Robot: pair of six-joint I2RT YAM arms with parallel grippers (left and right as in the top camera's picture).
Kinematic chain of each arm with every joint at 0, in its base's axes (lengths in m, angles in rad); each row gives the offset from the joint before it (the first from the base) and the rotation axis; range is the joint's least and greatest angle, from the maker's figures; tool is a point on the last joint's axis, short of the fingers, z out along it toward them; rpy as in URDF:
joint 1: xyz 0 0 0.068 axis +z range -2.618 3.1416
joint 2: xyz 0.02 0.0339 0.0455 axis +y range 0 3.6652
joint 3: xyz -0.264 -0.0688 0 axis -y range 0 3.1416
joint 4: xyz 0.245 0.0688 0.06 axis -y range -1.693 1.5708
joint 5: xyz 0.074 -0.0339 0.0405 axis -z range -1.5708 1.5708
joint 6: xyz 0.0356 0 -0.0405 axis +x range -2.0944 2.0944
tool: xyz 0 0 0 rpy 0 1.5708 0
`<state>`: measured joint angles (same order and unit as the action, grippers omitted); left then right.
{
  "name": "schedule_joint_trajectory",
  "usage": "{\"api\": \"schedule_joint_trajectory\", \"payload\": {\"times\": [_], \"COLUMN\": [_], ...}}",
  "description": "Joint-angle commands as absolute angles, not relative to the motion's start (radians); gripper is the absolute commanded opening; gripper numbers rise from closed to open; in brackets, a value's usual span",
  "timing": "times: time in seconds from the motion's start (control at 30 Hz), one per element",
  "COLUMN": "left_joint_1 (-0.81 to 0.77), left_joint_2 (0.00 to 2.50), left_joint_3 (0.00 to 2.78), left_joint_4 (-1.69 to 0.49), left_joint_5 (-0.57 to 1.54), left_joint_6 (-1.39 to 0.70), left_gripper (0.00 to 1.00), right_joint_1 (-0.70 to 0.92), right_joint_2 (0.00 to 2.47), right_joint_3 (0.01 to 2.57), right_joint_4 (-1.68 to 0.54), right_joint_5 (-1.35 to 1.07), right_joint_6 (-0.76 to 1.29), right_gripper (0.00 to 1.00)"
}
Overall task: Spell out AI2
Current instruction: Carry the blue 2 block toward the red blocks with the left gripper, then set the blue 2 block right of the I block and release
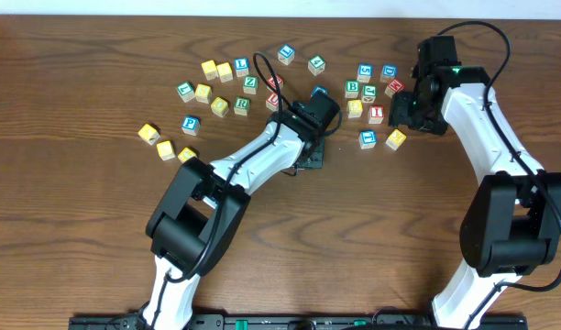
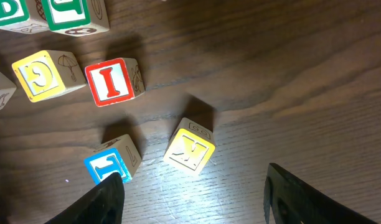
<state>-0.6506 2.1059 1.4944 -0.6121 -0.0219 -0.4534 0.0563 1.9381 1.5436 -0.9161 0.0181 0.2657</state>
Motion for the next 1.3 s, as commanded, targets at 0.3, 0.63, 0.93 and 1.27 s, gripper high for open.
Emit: {"api": "schedule_joint_trajectory", "payload": {"times": [0.3,0.63,0.93,1.27], "left_joint_1": [-0.649,-0.649,-0.649,-0.574], "left_joint_2": [2.148,2.147,2.009,1.717], "left_joint_3": [1.483,1.483,1.495,1.499], "left_joint_4": [-0.593,-0.593,-0.602,-0.7], "left_joint_5": [-0.057,-0.056,-0.053,-0.054], "left_joint_6": [-0.473,-0.473,-0.4,-0.333], "left_gripper": [0.3,0.39,0.39,0.38], "right_joint_1": [0.052,0.052,0.052,0.054], "right_joint_2": [1.926,1.926,1.926,1.926], "right_joint_3": [1.556,1.556,1.556,1.556], "right_joint_4": [-0.919,-0.92,-0.92,-0.92], "right_joint_5": [0.016,0.016,0.016,0.004], "right_joint_6": [0.253,0.245,0.245,0.245], "right_gripper": [0.69,0.72,0.72,0.68]}}
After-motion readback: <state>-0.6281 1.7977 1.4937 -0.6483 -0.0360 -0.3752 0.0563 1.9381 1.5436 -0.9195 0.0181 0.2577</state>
